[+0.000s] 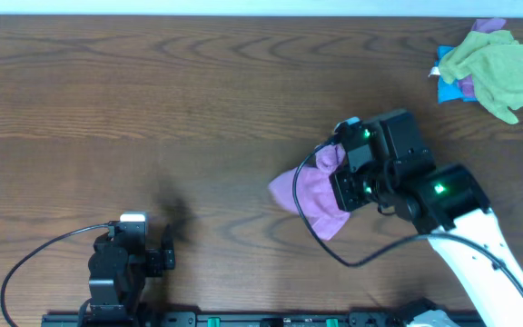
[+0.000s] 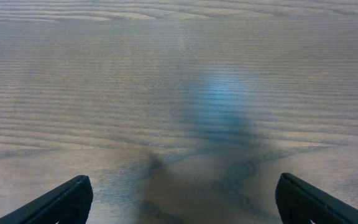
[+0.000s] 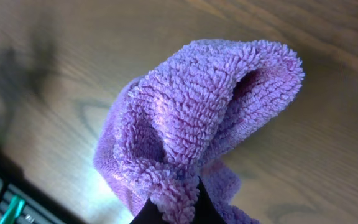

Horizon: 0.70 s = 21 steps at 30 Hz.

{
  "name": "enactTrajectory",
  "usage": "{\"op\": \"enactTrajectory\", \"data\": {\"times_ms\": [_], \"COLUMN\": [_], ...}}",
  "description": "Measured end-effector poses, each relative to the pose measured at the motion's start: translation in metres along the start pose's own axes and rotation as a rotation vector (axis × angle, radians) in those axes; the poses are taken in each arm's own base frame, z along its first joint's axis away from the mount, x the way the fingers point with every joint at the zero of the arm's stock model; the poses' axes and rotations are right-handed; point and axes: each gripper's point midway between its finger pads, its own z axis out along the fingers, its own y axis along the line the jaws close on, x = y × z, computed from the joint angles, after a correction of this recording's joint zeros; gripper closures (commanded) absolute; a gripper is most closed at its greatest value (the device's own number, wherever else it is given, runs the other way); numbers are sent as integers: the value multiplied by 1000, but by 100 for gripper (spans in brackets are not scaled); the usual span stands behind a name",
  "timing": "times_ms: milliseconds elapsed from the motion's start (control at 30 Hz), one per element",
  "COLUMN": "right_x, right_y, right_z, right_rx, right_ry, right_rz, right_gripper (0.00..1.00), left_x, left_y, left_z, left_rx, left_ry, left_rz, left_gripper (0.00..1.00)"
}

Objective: Fold the cloth
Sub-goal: 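Drag the purple cloth left toward the table center with right gripper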

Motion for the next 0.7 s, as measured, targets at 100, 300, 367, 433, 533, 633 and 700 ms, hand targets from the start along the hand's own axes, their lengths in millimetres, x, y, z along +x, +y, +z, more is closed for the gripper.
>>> {"op": "enactTrajectory", "data": {"times_ms": [100, 300, 367, 433, 533, 633, 700], "right_x": [0, -11, -14, -19, -30, -38, -45], "right_y": [2, 1, -1, -2, -5, -11, -16], "right_z": [-7, -3, 5, 13, 29, 43, 54], "right_rx": [-2, 4, 6, 7, 13, 32, 50], "right_ry": [-21, -53, -45, -43, -48, -53, -57], "right_rz": [7, 8, 10, 9, 9, 9, 9], "right_gripper": [99, 99, 99, 99, 99, 99, 99], "left_x": [0, 0, 0, 0, 0, 0, 0], "left_y": [0, 0, 0, 0, 0, 0, 0], "left_z": [0, 0, 0, 0, 0, 0, 0], "left_rx": [0, 0, 0, 0, 0, 0, 0], "left_ry": [0, 0, 0, 0, 0, 0, 0], "left_rz": [0, 0, 0, 0, 0, 0, 0], "left_gripper": [5, 5, 5, 5, 5, 5, 5]}}
